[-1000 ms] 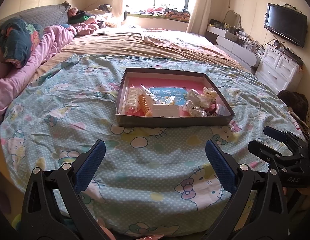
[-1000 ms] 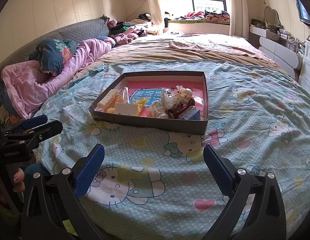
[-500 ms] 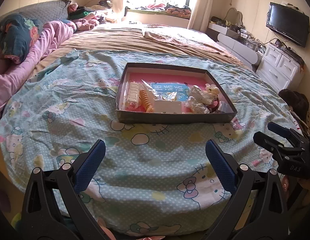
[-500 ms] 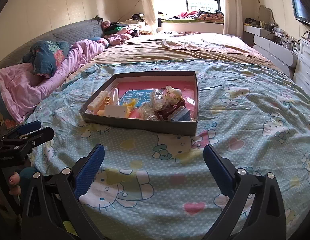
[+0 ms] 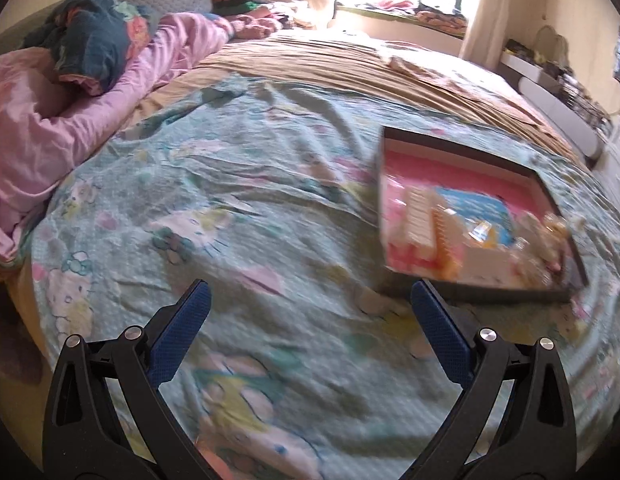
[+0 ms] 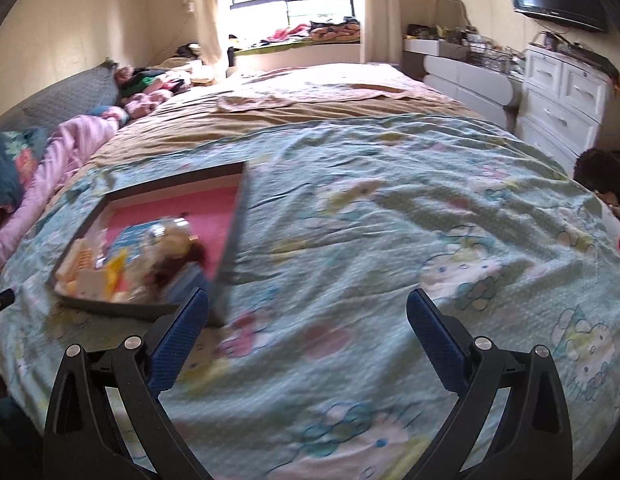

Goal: Organize jewelry

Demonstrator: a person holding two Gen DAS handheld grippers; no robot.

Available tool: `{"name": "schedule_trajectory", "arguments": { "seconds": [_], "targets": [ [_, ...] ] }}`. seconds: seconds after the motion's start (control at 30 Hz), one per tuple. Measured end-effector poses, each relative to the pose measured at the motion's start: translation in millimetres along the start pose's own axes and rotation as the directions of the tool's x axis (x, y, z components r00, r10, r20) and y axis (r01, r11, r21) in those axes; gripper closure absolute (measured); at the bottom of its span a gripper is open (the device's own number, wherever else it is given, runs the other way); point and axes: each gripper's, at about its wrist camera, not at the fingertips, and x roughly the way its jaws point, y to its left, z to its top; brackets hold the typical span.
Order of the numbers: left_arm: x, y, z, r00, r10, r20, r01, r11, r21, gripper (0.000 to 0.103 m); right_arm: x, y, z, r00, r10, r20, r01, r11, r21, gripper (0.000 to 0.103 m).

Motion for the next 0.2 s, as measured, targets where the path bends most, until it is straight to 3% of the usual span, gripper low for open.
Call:
{"name": "schedule_trajectory", "arguments": {
  "seconds": [0.07, 0.2],
  "targets": [
    [29, 25, 21, 0.996, 0.079, -0.032, -0.081, 0.996, -0.040, 0.009, 26, -33, 12, 0.997, -0.076, -0.027, 0.077, 0.996, 0.038, 0.005],
    [86, 68, 53, 0.981, 0.175, -0.086, -0.183, 0.979, -0.093, 0.009, 75, -94, 30, 0.968, -0.235, -0.087, 0.243, 0.965, 0.102, 0.005]
  ]
}}
